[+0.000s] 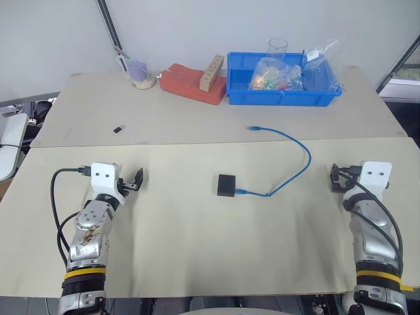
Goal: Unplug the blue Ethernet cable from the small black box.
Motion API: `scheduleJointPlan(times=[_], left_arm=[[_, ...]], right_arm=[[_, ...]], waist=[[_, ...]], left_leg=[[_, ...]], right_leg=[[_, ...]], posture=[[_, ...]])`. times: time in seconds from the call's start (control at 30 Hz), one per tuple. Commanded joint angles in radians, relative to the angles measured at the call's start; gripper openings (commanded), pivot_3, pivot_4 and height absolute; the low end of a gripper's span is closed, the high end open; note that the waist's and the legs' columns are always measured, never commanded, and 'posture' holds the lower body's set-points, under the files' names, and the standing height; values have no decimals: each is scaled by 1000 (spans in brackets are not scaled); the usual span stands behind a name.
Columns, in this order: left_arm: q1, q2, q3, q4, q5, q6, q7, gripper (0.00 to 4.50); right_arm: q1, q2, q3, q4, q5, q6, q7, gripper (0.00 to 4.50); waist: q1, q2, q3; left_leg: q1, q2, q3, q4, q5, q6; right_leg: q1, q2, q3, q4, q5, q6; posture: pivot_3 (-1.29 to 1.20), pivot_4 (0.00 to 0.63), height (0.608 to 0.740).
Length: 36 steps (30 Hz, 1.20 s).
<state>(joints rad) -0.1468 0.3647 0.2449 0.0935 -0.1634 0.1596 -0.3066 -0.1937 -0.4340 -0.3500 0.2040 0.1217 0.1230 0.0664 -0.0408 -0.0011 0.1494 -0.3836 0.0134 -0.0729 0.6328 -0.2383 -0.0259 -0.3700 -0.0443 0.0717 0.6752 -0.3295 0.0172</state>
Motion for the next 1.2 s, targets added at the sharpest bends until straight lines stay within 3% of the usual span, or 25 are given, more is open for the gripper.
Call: scheduleJointPlan(times=[0.03,0.13,0.37,0.43,0.57,0.77,1.03,1.07,1.2], left_arm=[[-17,14,15,-40,-28,27,-7,4436],[-18,44,19,-114,-123,80,-118,4436],[-86,374,-129,-404,-403,310,-681,4436],[-130,430,-181,-415,-413,306,-790,4436],[-193,478,-246,-417,-392,248,-929,4436],[-238,489,-294,-441,-342,154,-1018,4436],[-210,502,-268,-461,-317,104,-1006,4436],[-202,506,-264,-468,-320,104,-1004,4500],[-180,516,-251,-488,-320,104,-996,4500]], right_arm=[[-12,-25,-6,-69,10,25,23,4500],[-13,-102,33,-165,27,80,153,4500],[-3,-431,182,-464,390,453,796,4500],[-47,-461,262,-473,401,474,886,4500],[-147,-434,402,-441,351,450,964,4500],[-288,-300,592,-236,198,322,1022,4500],[-361,-185,663,27,64,150,1059,4500],[-366,-179,661,38,62,141,1069,3966],[-380,-172,659,55,51,107,1114,2625]], waist=[[0,0,0],[-1,0,0],[-1,0,0],[-1,0,1],[-7,0,1],[-2,-2,2],[-1,-2,2],[-4,-2,2],[-4,-2,2]], left_leg=[[0,0,0,0,0,0],[0,0,0,0,0,0],[0,1,-2,-1,0,0],[1,0,-2,0,0,0],[4,1,-2,-1,0,1],[2,1,-2,2,-1,2],[1,1,-3,4,-1,2],[1,1,-3,4,-1,2],[3,1,-3,4,-2,3]], right_leg=[[0,0,0,0,0,0],[0,0,0,0,0,0],[3,2,-2,-3,0,0],[5,2,-2,-5,0,0],[9,2,-2,-11,0,0],[8,2,-3,-11,0,0],[8,2,-3,-10,0,0],[8,2,-3,-10,0,0],[8,3,-3,-8,0,0]], posture=[[0,150,740],[0,150,740],[0,150,740],[0,150,740],[0,150,740],[0,150,740],[0,150,740],[0,150,740],[0,150,740]])
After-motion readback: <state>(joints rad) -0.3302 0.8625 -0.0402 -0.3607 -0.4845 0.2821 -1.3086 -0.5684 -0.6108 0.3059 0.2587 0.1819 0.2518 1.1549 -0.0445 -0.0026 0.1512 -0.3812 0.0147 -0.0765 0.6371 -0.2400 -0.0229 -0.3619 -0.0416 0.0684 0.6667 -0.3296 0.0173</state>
